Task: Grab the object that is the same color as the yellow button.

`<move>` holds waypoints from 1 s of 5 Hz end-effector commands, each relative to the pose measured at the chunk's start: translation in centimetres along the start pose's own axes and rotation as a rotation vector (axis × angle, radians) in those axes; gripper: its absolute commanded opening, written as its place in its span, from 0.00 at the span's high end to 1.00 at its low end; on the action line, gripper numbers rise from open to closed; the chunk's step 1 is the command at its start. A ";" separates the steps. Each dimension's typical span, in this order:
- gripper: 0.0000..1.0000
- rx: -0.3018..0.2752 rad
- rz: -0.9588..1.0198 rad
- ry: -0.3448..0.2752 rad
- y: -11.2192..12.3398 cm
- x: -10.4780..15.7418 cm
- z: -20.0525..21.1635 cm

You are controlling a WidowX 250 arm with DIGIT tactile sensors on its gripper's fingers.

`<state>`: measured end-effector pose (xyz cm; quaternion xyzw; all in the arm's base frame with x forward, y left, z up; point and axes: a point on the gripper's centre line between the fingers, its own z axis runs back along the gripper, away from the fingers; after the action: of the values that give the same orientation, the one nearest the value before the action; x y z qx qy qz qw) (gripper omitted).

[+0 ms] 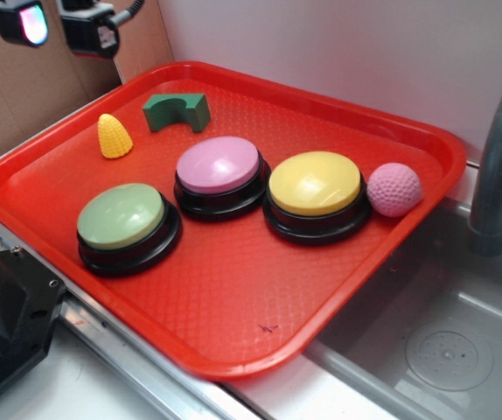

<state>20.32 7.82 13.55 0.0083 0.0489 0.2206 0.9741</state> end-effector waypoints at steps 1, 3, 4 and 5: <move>0.00 -0.122 -0.001 -0.103 3.1 5.3 -4.4; 0.00 -0.155 -0.150 -0.082 2.7 5.5 -8.2; 0.00 -0.140 -0.187 -0.087 1.9 5.8 -9.5; 0.23 -0.072 -0.213 -0.096 0.9 5.5 -10.7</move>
<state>23.42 10.69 1.92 -0.0266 0.0090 0.1213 0.9922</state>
